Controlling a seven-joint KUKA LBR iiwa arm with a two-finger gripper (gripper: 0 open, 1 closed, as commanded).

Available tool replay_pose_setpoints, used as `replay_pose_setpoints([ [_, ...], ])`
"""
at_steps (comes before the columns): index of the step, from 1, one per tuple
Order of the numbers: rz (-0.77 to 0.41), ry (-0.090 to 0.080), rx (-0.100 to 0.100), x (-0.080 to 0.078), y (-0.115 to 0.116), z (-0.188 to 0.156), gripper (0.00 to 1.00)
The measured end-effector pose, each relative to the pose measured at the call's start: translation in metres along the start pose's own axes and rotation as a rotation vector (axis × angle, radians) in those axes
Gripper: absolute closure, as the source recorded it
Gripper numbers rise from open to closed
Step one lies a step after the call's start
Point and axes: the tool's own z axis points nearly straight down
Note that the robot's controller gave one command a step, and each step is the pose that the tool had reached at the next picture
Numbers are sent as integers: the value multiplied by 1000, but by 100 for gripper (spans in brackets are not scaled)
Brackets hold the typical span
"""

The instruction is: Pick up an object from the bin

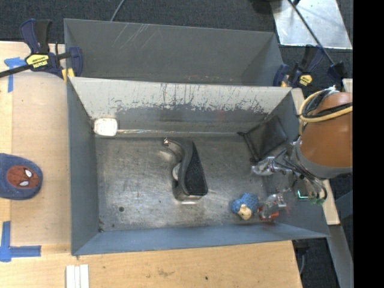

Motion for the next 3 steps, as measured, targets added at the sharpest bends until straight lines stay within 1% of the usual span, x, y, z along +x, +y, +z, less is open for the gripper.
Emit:
replay_pose_setpoints([
  [1,-133,-6,1,2,15,54,0],
  [2,-135,-8,2,1,15,52,100],
  [3,-389,-16,6,0,8,-155,100],
])
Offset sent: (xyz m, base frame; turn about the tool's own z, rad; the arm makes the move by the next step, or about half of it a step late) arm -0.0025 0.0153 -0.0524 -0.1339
